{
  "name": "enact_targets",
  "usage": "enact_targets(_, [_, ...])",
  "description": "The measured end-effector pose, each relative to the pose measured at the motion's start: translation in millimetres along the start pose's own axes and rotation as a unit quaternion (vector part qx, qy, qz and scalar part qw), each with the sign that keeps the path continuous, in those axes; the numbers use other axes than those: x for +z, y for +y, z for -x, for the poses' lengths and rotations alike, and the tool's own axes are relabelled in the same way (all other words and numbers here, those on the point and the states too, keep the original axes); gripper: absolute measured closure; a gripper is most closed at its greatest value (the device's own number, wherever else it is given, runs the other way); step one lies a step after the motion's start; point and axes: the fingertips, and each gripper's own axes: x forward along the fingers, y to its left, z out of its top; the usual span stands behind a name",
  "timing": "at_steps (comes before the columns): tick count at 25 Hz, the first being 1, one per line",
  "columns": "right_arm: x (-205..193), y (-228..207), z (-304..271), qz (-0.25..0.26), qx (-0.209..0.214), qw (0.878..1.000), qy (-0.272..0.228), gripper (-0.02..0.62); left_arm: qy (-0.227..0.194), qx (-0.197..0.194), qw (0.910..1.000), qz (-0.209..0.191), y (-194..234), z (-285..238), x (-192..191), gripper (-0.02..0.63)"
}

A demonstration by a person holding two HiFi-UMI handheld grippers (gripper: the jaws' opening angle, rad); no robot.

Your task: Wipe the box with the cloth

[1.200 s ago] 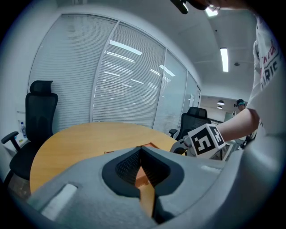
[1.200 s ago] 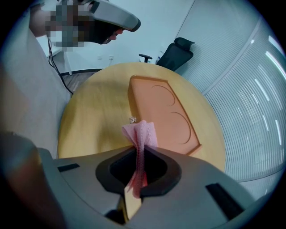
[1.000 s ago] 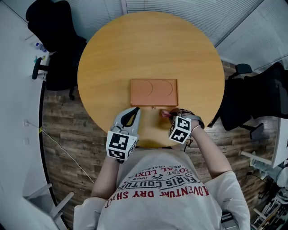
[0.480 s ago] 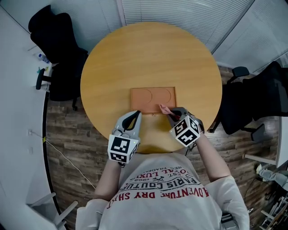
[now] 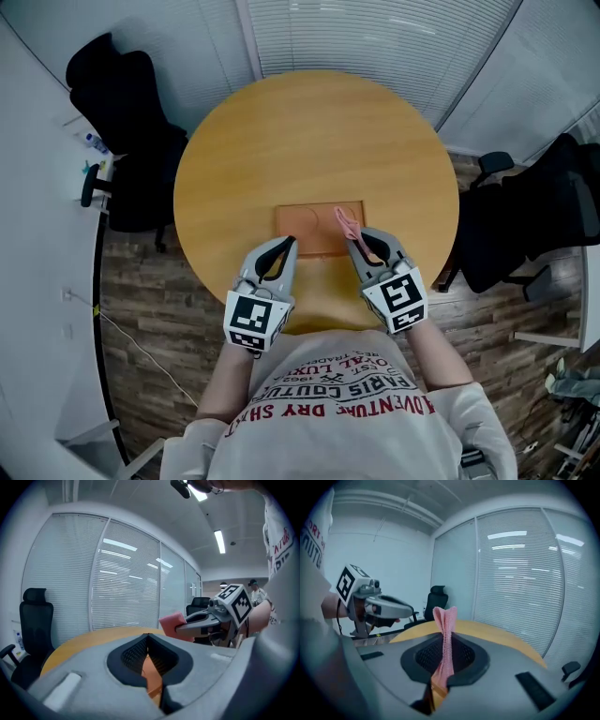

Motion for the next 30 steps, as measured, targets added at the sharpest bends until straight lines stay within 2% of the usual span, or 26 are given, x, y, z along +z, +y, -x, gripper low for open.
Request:
enact_targets(4, [21.6,0.9,13.6,-0.018,-0.013,0.998,-0.067,0.568,-0.007,0.003,1.0,0.001,3.5,-0.2,5.3,0.597])
enact_targets(10, [26.4,-0.9,22.0,-0.026,-0.031,0.994,-0.104,0.568,-0.023,0.003,0.9997,0.001,6.8,1.6,17.0,0.597])
enact_targets(14, [28.0,1.4,17.6,-0.026,-0.035,0.993,-0.109,0.569,-0.027,0.003,0.9996,0.007,12.2,-0.6,19.2,0.597])
enact_targets(25, [23.1,11.1,11.1,-0.041,-0.01,0.994,-0.104,0.569,-0.025,0.005,0.9996,0.007,16.4,-0.7,15.9,0.597])
enact_targets(30, [18.1,12.9,6.7,-0.035,-0.005,0.995,-0.088,0.569,-0.026,0.006,0.9996,0.007,18.0,-3.1,17.5,0.597])
